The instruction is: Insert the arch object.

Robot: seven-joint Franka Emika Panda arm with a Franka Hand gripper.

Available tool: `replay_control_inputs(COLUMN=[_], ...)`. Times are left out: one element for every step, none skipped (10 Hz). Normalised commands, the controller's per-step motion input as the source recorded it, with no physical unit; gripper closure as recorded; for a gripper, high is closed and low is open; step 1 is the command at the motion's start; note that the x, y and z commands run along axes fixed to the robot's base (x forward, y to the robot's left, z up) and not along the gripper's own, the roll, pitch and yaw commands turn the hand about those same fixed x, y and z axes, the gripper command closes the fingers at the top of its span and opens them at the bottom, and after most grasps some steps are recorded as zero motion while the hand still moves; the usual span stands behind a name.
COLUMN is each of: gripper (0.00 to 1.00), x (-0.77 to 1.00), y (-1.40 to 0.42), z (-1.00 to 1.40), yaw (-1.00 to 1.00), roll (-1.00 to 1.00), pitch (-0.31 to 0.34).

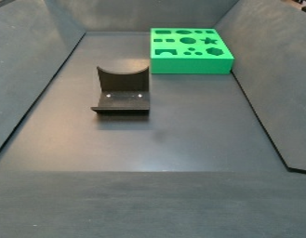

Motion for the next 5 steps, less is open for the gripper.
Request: replay_control_inputs(gripper=[1.0,1.0,1.0,1.0,1.0], x=[0.0,0.0,0.0,0.0,0.0], y=[0.63,0.66,0.63,0.56,0.55], z=[-1.0,-1.0,-1.0,-1.0,-1.0], yaw=[0.19,0.21,0.2,0.17,0.17], roll=[0.12,0.15,0.13,0.09,0.1], pitch=[-0.039,-0.04,-0.041,-0.043,-0.041])
